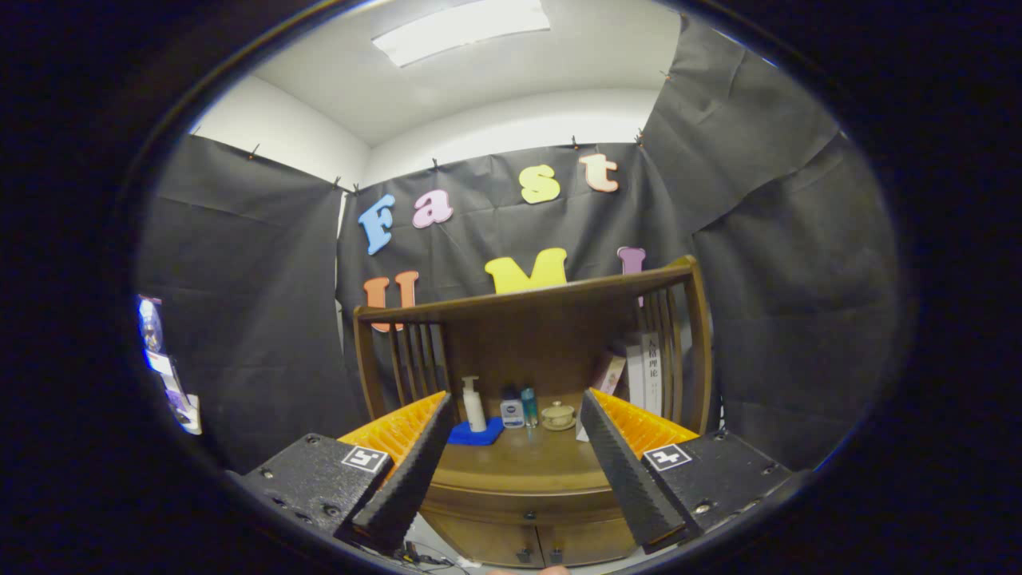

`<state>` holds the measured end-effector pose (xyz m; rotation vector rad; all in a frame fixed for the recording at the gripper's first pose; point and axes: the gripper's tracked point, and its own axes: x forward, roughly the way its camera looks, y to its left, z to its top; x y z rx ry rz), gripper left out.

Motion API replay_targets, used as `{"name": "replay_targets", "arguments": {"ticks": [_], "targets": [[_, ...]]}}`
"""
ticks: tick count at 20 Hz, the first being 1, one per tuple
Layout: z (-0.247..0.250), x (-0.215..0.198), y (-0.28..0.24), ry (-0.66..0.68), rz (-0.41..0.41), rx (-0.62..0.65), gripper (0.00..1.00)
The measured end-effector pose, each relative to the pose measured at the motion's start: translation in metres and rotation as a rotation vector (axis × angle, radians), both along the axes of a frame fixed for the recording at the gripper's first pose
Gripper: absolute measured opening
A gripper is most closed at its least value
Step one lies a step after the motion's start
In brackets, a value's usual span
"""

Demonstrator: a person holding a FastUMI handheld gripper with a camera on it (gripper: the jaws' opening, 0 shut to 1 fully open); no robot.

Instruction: Pull open the drawer, take out the items inside it, and place them on the countertop above the cabinet.

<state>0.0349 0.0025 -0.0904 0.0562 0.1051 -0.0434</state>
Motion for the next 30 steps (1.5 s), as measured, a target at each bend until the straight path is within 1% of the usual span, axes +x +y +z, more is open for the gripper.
{"name": "replay_targets", "arguments": {"ticks": [5,9,12,17,22,24,28,30], "targets": [[-0.057,0.016,-0.006,0.058,-0.005,0.037,1.0],[-0.108,0.022,-0.015,0.112,-0.034,0.012,1.0],[-0.144,0.032,-0.019,0.169,-0.046,0.017,1.0],[-0.198,0.045,-0.019,0.252,-0.053,0.027,1.0],[-0.248,0.061,-0.013,0.323,-0.059,-0.004,1.0],[-0.267,0.06,-0.013,0.36,-0.064,-0.016,0.99],[-0.305,0.077,-0.02,0.4,-0.111,-0.036,0.97],[-0.322,0.081,-0.029,0.427,-0.143,-0.042,0.89]]}}
